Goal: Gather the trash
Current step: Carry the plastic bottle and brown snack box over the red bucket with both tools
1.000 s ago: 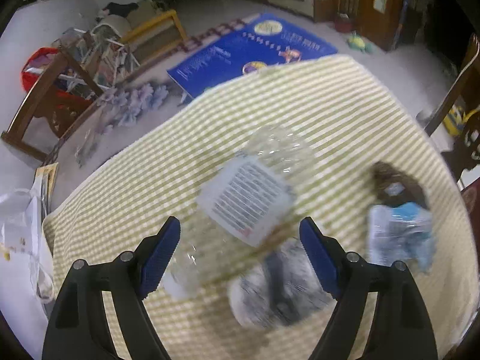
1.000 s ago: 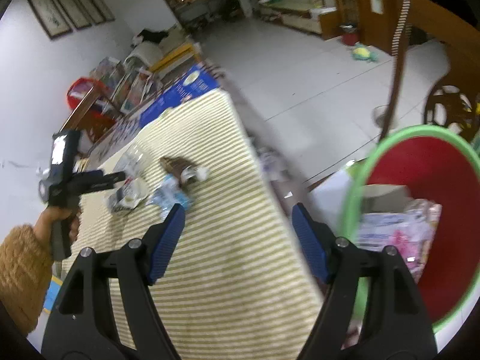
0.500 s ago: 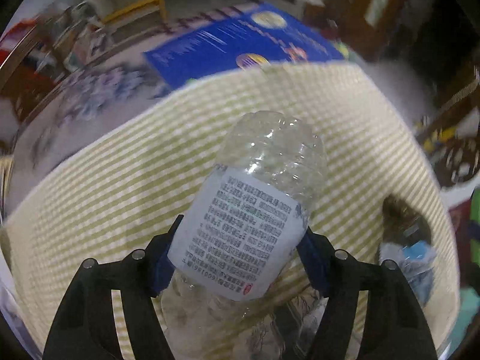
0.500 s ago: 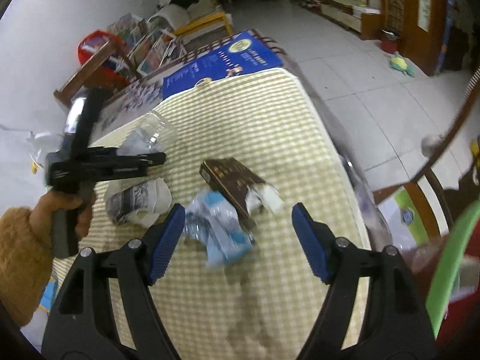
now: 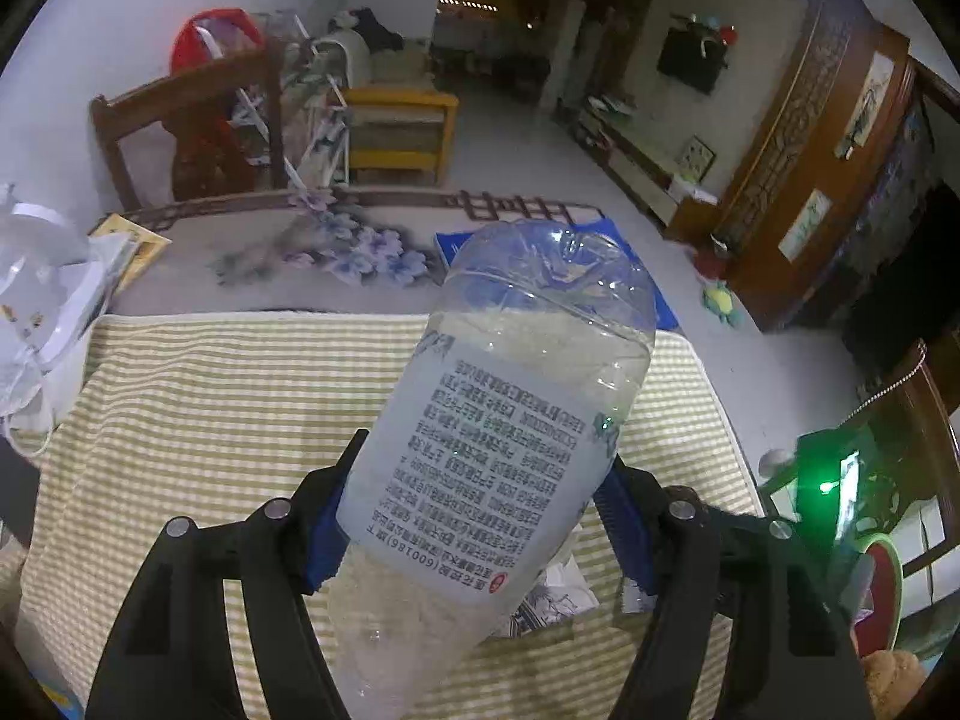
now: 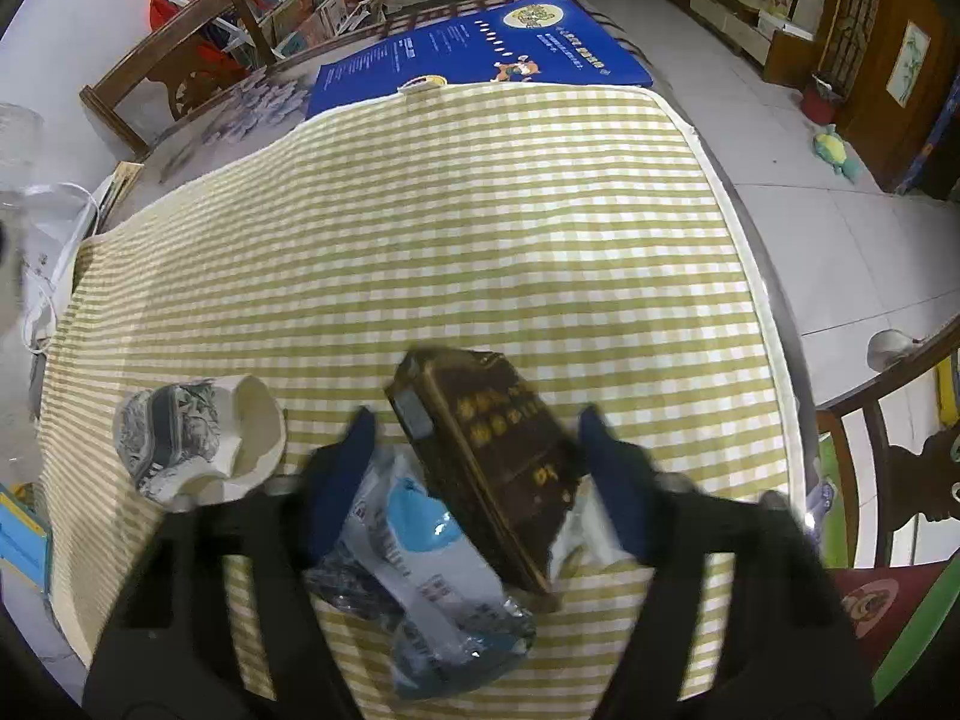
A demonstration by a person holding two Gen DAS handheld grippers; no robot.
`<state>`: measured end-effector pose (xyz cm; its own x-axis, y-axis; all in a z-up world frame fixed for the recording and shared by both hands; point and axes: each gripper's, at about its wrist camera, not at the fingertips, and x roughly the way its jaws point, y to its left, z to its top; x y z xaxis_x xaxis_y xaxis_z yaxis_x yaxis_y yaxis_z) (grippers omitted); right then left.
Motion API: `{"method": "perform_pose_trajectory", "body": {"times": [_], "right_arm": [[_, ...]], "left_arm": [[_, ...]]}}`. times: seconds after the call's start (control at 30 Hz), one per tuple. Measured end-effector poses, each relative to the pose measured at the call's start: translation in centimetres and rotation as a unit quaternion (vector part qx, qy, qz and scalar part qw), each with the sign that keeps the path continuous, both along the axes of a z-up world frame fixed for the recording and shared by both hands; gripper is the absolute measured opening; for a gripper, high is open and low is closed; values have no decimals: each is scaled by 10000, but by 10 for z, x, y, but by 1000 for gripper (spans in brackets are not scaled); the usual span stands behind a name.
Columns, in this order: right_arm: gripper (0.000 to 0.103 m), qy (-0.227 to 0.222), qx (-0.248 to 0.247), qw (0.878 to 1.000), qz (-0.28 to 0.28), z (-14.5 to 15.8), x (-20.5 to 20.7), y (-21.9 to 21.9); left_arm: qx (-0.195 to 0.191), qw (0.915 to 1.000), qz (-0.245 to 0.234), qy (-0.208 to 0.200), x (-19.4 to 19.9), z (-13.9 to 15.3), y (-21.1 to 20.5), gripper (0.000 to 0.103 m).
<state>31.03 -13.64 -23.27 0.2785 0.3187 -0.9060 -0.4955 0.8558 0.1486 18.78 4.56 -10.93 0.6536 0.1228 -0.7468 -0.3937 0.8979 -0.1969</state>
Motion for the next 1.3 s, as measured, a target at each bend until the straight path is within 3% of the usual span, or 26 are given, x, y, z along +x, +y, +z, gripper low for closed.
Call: {"method": "perform_pose_trajectory", "body": {"times": [0.1,0.47,0.63,0.93,1.3], "right_arm": [[31,-84,136,9999,-22,11,-4,-5],[31,-1188,1068,9871,-88,128,-83,-45],[31,-1461,1343,9793,-408,160,-120,-71],[32,-1841,1340,9695,-911,183,-165,-122],[33,-1958,1423,9605,-1372,188,-189,-174]], "left_arm": [[46,10000,-45,-63,-6,8,-7,67],[179,9984,-331,-433,-20,44,-35,67],[226,9960,-564,-653,-39,61,-58,67],[259,9880,-1190,-951,-58,81,-109,67],[361,9792,-1698,-1049,-68,96,-163,65]]}}
